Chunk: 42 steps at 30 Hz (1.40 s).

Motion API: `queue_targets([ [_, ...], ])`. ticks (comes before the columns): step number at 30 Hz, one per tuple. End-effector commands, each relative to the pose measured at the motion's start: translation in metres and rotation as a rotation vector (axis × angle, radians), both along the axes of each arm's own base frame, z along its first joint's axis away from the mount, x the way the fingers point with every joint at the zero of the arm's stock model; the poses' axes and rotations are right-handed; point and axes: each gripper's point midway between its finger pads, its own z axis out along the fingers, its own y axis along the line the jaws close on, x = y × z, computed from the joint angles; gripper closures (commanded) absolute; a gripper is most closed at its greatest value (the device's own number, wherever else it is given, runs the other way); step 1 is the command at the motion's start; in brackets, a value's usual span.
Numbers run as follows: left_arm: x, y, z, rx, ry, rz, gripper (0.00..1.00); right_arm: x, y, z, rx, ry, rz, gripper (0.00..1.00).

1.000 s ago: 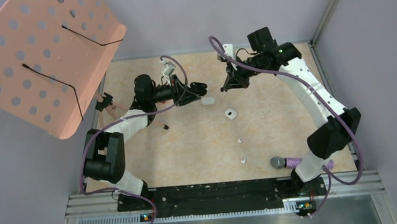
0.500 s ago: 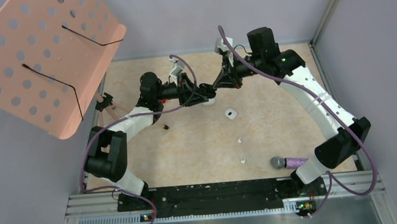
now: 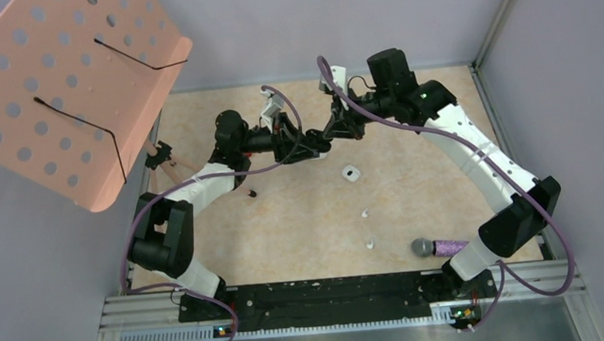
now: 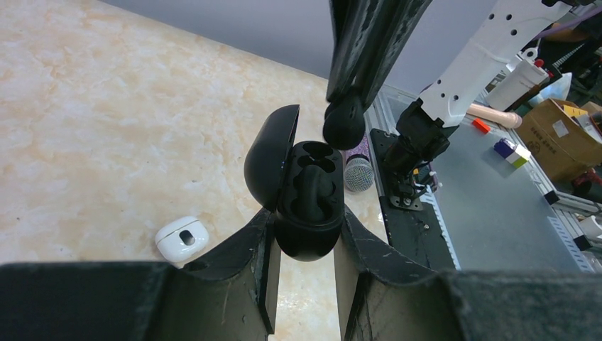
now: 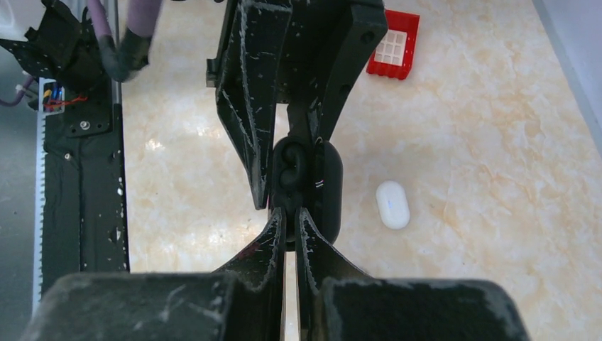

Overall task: Insert the wireless bluetooth earbuds into the charging case
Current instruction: Place the earbud in the charging case.

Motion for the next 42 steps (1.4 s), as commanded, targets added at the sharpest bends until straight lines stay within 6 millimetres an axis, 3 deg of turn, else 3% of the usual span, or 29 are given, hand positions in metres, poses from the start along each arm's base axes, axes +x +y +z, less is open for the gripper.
queue_targets([
  [1,-0.006,0.000,0.030,-0.034,-0.114,-0.022,1.00,-0.003,0.000,-0.007,-0.023,-0.017,0.004,1.00],
  [24,-0.004,0.000,0.032,-0.041,-0.118,-0.017,1.00,0.005,0.010,-0.031,-0.032,0.067,-0.026,0.99],
  [27,-0.002,-0.001,0.030,-0.040,-0.114,-0.005,1.00,0.000,0.008,-0.025,-0.034,0.051,-0.010,0.85],
  [33,0.001,0.000,0.018,-0.012,-0.083,0.007,1.00,-0.029,-0.005,0.022,0.021,-0.018,0.032,0.69],
  [36,0.002,0.000,0.014,-0.004,-0.072,0.013,1.00,-0.037,-0.010,0.037,0.042,-0.042,0.028,0.55],
  [42,0.001,0.000,0.016,-0.006,-0.082,0.003,1.00,-0.020,-0.012,0.020,0.043,-0.106,-0.043,0.23],
])
